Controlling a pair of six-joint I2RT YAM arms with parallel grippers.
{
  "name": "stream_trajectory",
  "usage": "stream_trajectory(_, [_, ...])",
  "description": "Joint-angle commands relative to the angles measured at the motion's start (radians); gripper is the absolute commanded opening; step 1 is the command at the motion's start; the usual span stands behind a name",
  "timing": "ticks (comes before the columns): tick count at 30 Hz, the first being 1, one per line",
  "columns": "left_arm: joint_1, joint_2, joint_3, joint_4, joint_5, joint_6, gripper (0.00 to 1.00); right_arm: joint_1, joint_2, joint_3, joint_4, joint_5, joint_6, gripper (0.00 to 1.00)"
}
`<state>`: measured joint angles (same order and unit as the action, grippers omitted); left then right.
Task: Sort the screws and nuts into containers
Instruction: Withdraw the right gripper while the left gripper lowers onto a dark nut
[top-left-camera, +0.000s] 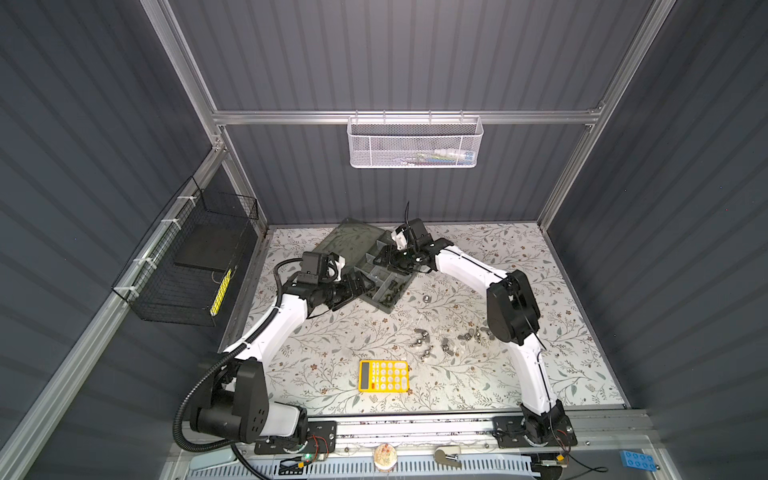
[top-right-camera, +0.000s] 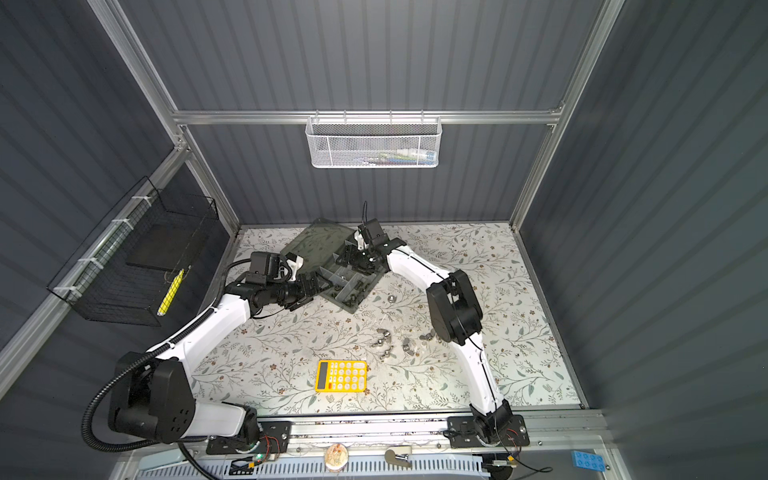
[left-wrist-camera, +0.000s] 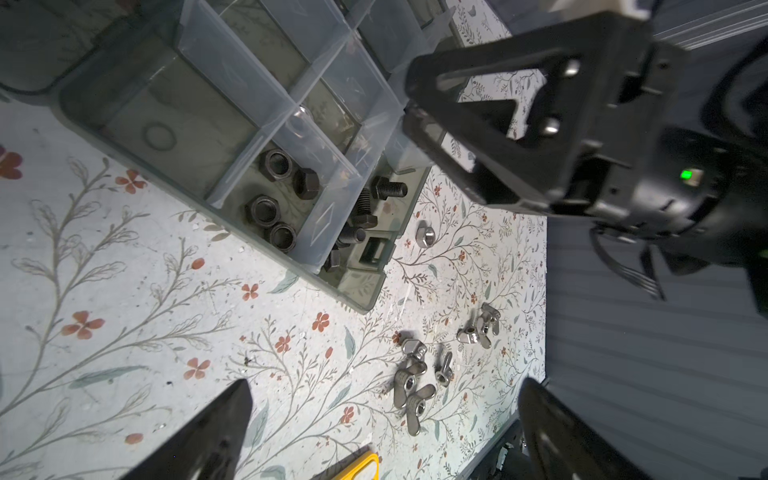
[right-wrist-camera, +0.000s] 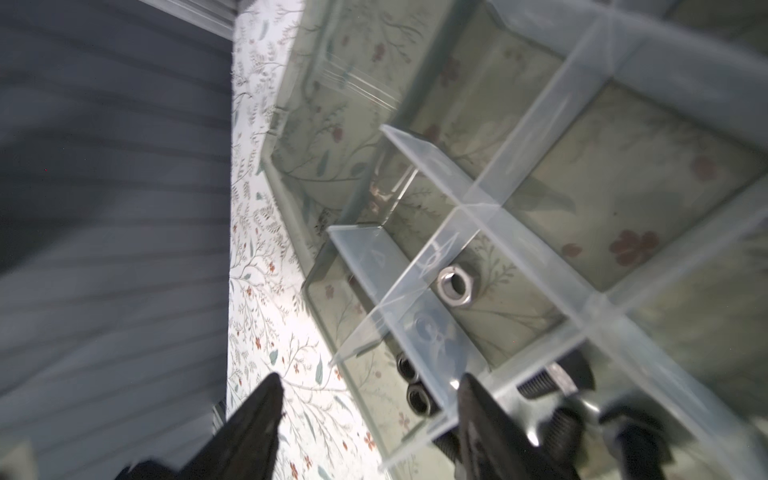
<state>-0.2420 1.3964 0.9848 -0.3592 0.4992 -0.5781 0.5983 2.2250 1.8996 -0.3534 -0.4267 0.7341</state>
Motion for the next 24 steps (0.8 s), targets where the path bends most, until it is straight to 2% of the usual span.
stream_trajectory(1, [0.006,-0.037,0.020,-0.054,-0.030,0.043,1.00,0.001,-0.095,-0.063,0.027,0.032,-0.034,0.77])
stream_trajectory(5, [0.004,-0.043,0.051,-0.085,-0.054,0.063,1.00,-0.006,-0.206,-0.174,0.059,0.059,-0.062,0.97])
stream_trajectory(6, [0.004,-0.043,0.060,-0.091,-0.062,0.066,1.00,-0.006,-0.240,-0.206,0.066,0.075,-0.074,0.99])
stream_trajectory(8, [0.001,-0.043,0.073,-0.103,-0.081,0.073,1.00,-0.011,-0.295,-0.263,0.072,0.119,-0.092,0.99])
stream_trajectory(13, [-0.035,-0.036,0.111,-0.110,-0.138,0.086,1.00,-0.039,-0.430,-0.423,0.108,0.136,-0.105,0.99])
stream_trajectory(19, [-0.182,0.071,0.221,-0.137,-0.271,0.116,1.00,-0.086,-0.587,-0.628,0.160,0.133,-0.104,0.99])
stream_trajectory(24, [-0.276,0.205,0.327,-0.140,-0.323,0.130,1.00,-0.155,-0.728,-0.803,0.197,0.124,-0.101,0.99])
